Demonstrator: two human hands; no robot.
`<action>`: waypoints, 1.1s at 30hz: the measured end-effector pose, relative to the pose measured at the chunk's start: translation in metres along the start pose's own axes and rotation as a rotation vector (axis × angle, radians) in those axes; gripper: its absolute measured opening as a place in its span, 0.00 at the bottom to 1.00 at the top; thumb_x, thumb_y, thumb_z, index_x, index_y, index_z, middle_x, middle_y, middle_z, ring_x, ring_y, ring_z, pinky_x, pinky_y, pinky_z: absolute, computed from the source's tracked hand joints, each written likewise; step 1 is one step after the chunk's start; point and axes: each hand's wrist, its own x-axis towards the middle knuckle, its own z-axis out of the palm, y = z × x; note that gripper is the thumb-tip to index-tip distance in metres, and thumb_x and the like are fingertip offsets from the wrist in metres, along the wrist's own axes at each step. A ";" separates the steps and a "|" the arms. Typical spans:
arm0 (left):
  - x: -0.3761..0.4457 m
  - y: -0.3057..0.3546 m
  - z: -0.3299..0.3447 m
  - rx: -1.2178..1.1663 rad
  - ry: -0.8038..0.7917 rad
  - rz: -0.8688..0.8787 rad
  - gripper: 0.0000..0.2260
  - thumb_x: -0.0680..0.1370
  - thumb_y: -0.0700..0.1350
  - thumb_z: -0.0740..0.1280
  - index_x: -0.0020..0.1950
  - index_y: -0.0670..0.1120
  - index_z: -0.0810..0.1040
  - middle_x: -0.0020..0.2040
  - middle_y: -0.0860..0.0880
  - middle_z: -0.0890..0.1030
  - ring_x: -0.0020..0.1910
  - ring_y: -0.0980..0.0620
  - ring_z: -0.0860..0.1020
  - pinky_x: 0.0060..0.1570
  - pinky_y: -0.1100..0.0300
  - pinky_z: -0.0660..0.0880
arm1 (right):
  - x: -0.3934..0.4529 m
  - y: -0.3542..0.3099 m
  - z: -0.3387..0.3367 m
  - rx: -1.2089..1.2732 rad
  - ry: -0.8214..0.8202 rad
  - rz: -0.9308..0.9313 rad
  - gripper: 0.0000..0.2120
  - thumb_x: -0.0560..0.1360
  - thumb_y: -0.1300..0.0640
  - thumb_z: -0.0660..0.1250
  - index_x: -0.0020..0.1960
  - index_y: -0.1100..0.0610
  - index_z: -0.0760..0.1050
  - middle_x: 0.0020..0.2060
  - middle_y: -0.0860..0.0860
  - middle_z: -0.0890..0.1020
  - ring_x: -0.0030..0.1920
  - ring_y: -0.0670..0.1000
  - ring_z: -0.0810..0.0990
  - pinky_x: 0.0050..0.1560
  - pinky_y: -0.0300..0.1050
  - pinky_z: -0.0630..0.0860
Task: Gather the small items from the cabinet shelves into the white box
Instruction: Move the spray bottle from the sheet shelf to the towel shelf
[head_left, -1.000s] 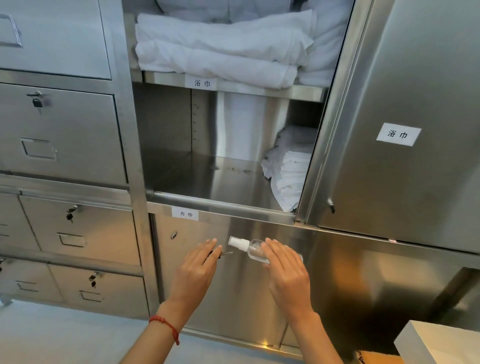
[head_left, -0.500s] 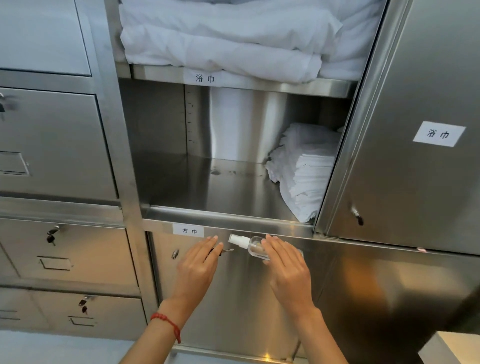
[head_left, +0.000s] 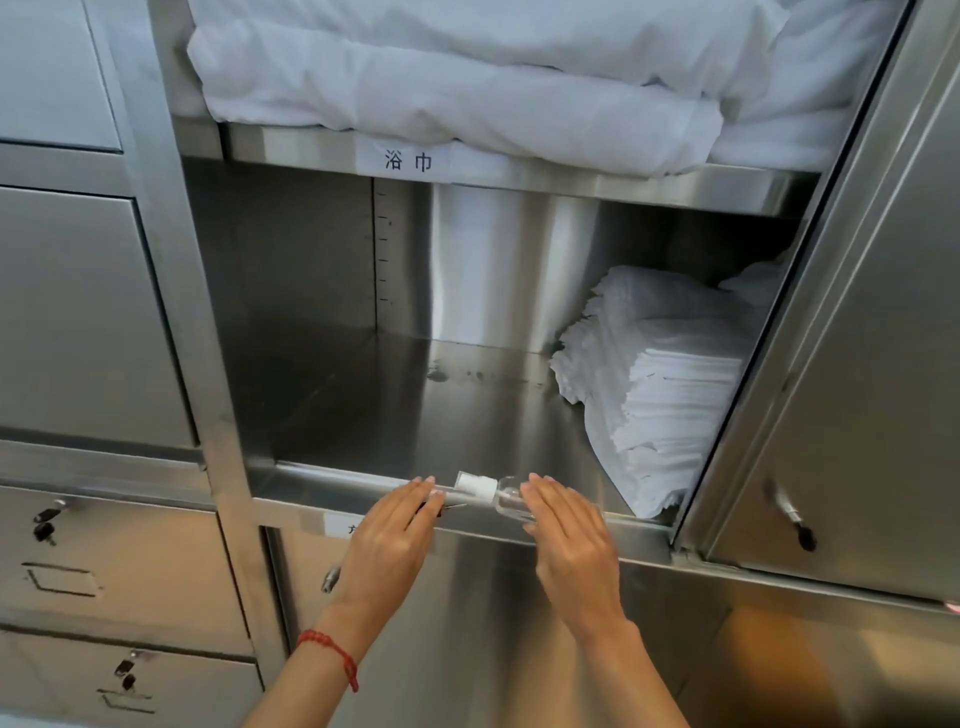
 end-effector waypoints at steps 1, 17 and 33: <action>0.005 -0.005 0.006 0.006 -0.029 -0.006 0.26 0.55 0.31 0.81 0.52 0.37 0.83 0.52 0.39 0.82 0.51 0.42 0.82 0.49 0.46 0.79 | 0.006 0.005 0.007 -0.002 0.010 -0.008 0.18 0.65 0.71 0.73 0.54 0.62 0.81 0.54 0.55 0.83 0.54 0.54 0.82 0.56 0.51 0.76; 0.066 -0.050 0.098 0.032 0.110 0.016 0.11 0.66 0.30 0.72 0.47 0.36 0.84 0.48 0.39 0.83 0.46 0.42 0.83 0.47 0.45 0.78 | 0.057 0.065 0.097 0.019 -0.043 -0.020 0.26 0.57 0.73 0.78 0.54 0.62 0.82 0.53 0.54 0.83 0.53 0.53 0.82 0.60 0.47 0.72; 0.100 -0.115 0.153 -0.086 0.066 0.088 0.11 0.65 0.33 0.68 0.46 0.38 0.85 0.47 0.40 0.84 0.44 0.43 0.84 0.43 0.48 0.80 | 0.089 0.062 0.162 -0.022 -0.101 0.176 0.25 0.58 0.74 0.78 0.54 0.63 0.82 0.53 0.55 0.83 0.53 0.55 0.82 0.55 0.51 0.77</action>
